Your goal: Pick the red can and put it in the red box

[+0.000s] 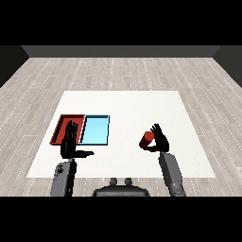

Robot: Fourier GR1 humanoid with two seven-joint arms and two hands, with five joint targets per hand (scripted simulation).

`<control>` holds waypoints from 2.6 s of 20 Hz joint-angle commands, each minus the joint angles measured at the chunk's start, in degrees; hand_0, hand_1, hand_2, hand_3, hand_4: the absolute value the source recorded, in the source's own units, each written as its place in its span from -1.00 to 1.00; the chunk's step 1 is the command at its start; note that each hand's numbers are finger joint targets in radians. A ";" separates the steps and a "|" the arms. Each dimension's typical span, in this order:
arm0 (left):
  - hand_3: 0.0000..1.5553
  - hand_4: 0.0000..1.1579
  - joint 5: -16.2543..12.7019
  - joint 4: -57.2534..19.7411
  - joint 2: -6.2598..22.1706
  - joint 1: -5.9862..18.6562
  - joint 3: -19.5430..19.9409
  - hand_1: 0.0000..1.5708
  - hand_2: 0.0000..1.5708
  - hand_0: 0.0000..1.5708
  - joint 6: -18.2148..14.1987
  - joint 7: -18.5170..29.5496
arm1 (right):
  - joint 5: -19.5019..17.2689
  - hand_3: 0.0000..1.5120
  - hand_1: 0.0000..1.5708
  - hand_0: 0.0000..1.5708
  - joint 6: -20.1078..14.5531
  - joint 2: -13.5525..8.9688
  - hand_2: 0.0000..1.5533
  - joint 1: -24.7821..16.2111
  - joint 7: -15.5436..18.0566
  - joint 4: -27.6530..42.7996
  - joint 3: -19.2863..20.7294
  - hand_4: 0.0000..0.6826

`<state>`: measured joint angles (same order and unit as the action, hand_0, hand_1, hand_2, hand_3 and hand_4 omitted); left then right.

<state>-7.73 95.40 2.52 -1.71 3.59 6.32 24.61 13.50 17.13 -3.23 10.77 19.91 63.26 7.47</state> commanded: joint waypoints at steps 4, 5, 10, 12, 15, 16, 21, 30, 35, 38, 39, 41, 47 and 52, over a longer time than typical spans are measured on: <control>-1.00 -1.00 -0.65 3.53 0.27 1.17 0.11 -1.00 -1.00 -1.00 -1.00 -3.94 | 0.61 -1.00 -1.00 -1.00 0.59 -1.86 -1.00 2.48 0.48 -4.85 0.97 -1.00; -1.00 -1.00 -0.20 -1.81 0.63 1.56 1.05 -1.00 -1.00 -1.00 0.46 1.36 | 0.79 -1.00 -1.00 -1.00 -1.07 -1.10 -1.00 4.10 -0.45 -5.31 0.71 -1.00; -1.00 -1.00 0.08 -6.72 1.10 4.47 2.16 -1.00 -1.00 -1.00 0.33 2.43 | -2.42 -1.00 -1.00 -1.00 -2.98 1.25 -1.00 5.91 6.06 -11.21 -0.89 -1.00; -1.00 -1.00 -0.35 1.32 -0.42 -1.59 -0.42 -1.00 -1.00 -1.00 0.46 -0.04 | -2.08 -1.00 -1.00 -1.00 -2.51 0.47 -1.00 6.37 5.54 -11.36 -0.78 -1.00; -1.00 -1.00 0.86 -6.07 0.18 1.84 0.43 -1.00 -1.00 -1.00 -0.55 4.62 | -0.37 -1.00 -1.00 -1.00 -3.01 1.56 -1.00 0.56 0.94 -1.99 -2.45 -1.00; -1.00 -1.00 0.39 0.36 -0.33 1.47 -0.76 -1.00 -1.00 -1.00 -2.16 -0.92 | 0.84 -1.00 -1.00 -1.00 -1.09 0.12 -1.00 5.28 -0.08 -6.31 -0.99 -1.00; -1.00 -1.00 -0.60 -0.31 -0.01 0.04 0.53 -1.00 -1.00 -1.00 -0.82 1.50 | -2.21 -1.00 -1.00 -1.00 -3.70 2.90 -1.00 2.78 4.26 -7.12 -3.55 -1.00; -1.00 -1.00 0.50 -0.30 -1.73 -1.35 -1.81 -1.00 -1.00 -1.00 -0.78 1.63 | -0.56 -1.00 -1.00 -1.00 -1.37 -1.51 -1.00 10.56 4.44 -16.64 -0.11 -1.00; -1.00 -1.00 0.22 -3.05 -0.99 0.33 -0.36 -1.00 -1.00 -1.00 -0.22 3.45 | -1.24 -1.00 -1.00 -1.00 -5.77 0.89 -1.00 12.55 1.01 -16.76 -1.07 -1.00; -1.00 -1.00 -1.08 1.39 0.02 0.84 -0.19 -1.00 -1.00 -1.00 0.04 -1.05 | -0.71 -1.00 -1.00 -1.00 -7.70 2.60 -1.00 4.35 -5.33 -3.18 -4.39 -1.00; -1.00 -1.00 -2.26 -6.64 1.81 4.22 3.19 -1.00 -1.00 -1.00 1.62 2.41 | -5.66 0.81 0.78 0.78 -14.68 3.15 0.82 9.25 -0.80 -9.38 -4.57 -0.14; -1.00 -1.00 0.07 -1.62 0.29 1.23 0.08 -1.00 -1.00 -1.00 0.02 0.80 | -5.61 0.93 0.94 0.94 -16.78 3.18 0.93 11.10 -1.87 -10.22 -4.78 0.44; -1.00 -1.00 1.02 -0.54 -1.29 -1.47 -0.97 -1.00 -1.00 -1.00 -0.76 3.29 | -9.70 0.88 0.96 0.96 -20.65 3.17 0.90 12.78 -2.10 -13.59 -5.63 0.69; -1.00 -1.00 -1.04 -1.10 0.34 3.97 0.91 -1.00 -1.00 -1.00 -0.89 -1.43 | -10.78 0.88 0.95 0.95 -19.03 2.07 0.90 9.50 -3.31 -10.53 -6.70 0.61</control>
<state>-8.48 94.37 2.47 -0.81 4.17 6.19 25.81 3.86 -1.20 -1.18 22.42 18.71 49.59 2.03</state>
